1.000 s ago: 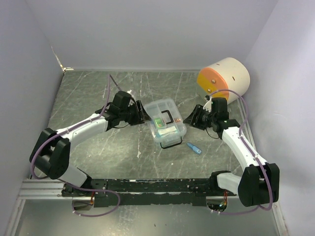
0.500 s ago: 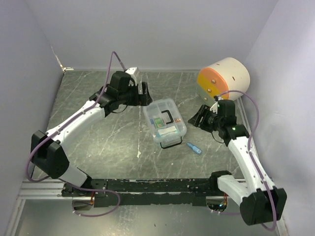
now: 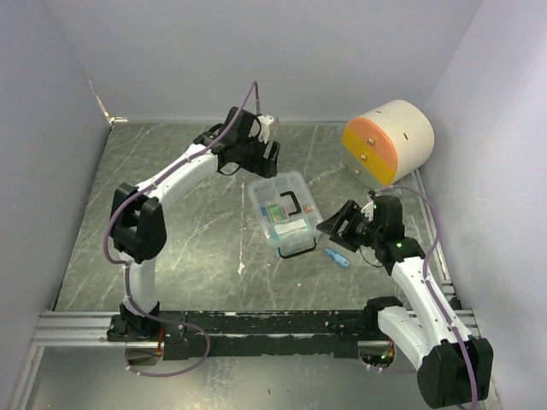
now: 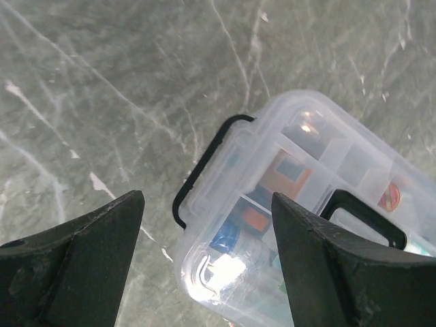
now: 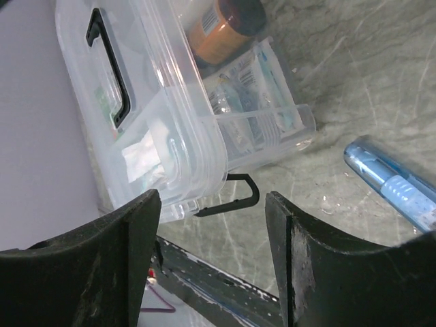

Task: Organize the medicine kit

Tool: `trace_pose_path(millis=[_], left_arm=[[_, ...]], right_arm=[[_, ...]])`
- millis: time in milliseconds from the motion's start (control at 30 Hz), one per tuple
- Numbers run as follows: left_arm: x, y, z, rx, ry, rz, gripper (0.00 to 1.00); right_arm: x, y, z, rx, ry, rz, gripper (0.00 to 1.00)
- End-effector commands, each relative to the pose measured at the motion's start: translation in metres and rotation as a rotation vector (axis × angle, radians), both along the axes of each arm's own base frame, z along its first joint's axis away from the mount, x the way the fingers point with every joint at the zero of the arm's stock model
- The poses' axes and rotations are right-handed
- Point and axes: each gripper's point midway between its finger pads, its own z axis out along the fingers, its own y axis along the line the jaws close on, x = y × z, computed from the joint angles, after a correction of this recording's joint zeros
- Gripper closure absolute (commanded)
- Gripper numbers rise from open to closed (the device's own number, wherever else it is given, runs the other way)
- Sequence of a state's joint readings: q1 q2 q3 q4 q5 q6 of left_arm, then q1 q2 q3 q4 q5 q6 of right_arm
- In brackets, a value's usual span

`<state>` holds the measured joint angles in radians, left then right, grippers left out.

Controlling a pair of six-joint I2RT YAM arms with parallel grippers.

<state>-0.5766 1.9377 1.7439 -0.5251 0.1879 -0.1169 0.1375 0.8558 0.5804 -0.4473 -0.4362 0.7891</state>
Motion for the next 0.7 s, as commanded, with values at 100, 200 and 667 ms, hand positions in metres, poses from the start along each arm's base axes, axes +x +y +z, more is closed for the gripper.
trace_pose_path(millis=[100, 200, 667], left_arm=[[-0.020, -0.015, -0.010, -0.105, 0.134, -0.167, 0.19], [-0.026, -0.011, -0.020, -0.131, 0.189, -0.163, 0.24], [-0.070, 0.042, -0.068, -0.152, 0.408, 0.022, 0.48]], right_arm=[[0.020, 0.011, 0.001, 0.170, -0.053, -0.100, 0.40], [0.026, 0.010, -0.005, 0.176, -0.070, -0.124, 0.46], [0.031, 0.026, -0.012, 0.120, -0.140, 0.103, 0.63]])
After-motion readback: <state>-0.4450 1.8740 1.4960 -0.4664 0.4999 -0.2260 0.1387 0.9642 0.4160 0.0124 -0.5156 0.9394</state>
